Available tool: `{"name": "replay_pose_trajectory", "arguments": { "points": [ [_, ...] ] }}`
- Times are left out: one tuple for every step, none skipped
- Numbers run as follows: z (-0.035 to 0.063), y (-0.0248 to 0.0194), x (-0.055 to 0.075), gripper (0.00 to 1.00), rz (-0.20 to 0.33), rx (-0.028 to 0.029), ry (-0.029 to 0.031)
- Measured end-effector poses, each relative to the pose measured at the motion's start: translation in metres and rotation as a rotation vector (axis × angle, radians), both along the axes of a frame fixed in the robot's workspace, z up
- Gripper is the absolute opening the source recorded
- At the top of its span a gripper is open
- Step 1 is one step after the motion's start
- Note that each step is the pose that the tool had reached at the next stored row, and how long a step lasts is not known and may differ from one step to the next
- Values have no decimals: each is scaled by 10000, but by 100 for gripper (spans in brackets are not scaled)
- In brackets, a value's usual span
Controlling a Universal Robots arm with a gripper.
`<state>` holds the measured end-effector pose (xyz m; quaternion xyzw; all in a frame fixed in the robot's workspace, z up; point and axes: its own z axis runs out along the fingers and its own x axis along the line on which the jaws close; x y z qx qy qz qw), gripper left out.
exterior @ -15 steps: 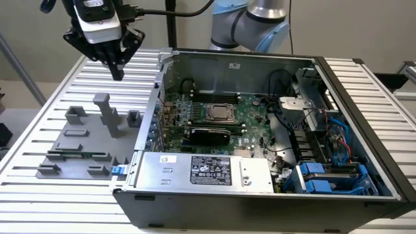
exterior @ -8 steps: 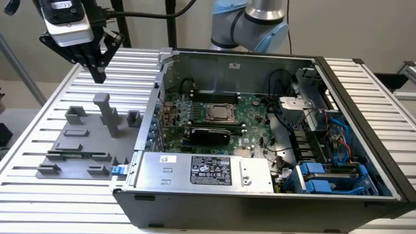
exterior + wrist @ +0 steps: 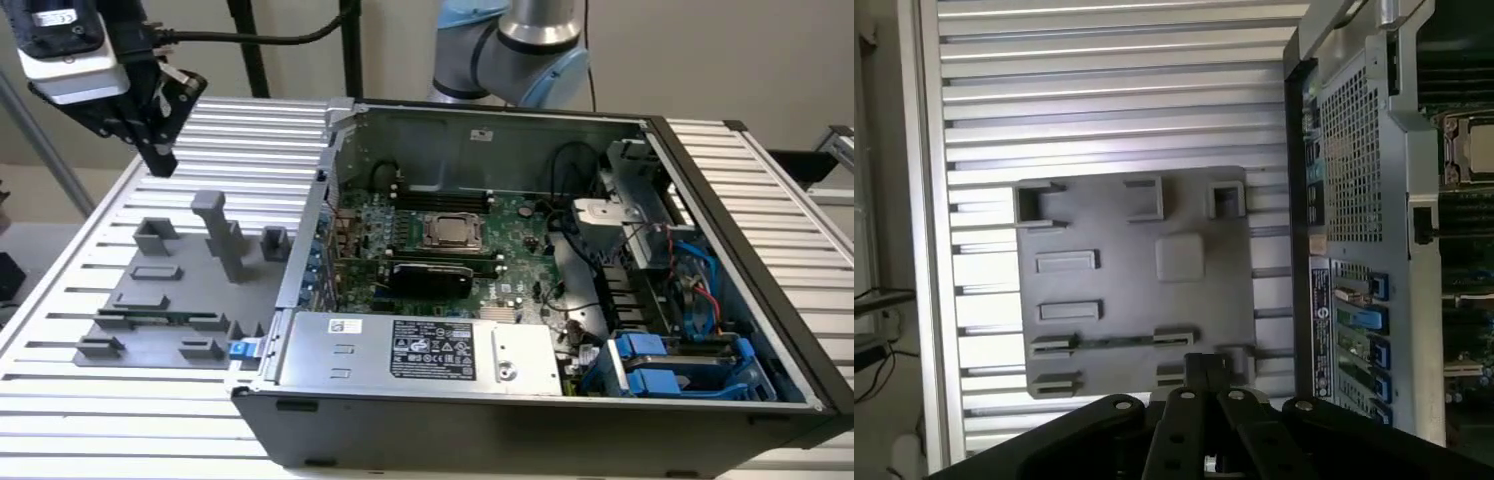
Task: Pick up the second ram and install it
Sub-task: 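Reach for the second ram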
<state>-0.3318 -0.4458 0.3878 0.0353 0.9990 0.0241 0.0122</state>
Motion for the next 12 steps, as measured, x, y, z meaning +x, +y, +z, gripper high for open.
{"name": "replay_pose_trajectory", "arguments": {
  "points": [
    [-11, -4, -45, 0, 0, -1, 1],
    [-25, -6, -90, 0, 0, 0, 0],
    [-39, -8, -135, 0, -1, 1, 0],
    [-52, -11, -180, 0, -1, 0, 0],
    [-66, -13, -229, 0, -1, 0, 0],
    [-81, -15, -274, 0, -1, 1, -1],
    [-96, -16, -319, 0, 0, 0, 0],
    [-112, -17, -364, 0, 0, 0, 1],
    [-128, -18, -409, 0, -1, 0, 0],
    [-144, -19, -454, 0, -1, 1, -1],
    [-158, -21, -499, 0, -1, 1, 0],
    [-171, -23, -544, 0, -1, 1, 0]
  ]
}}
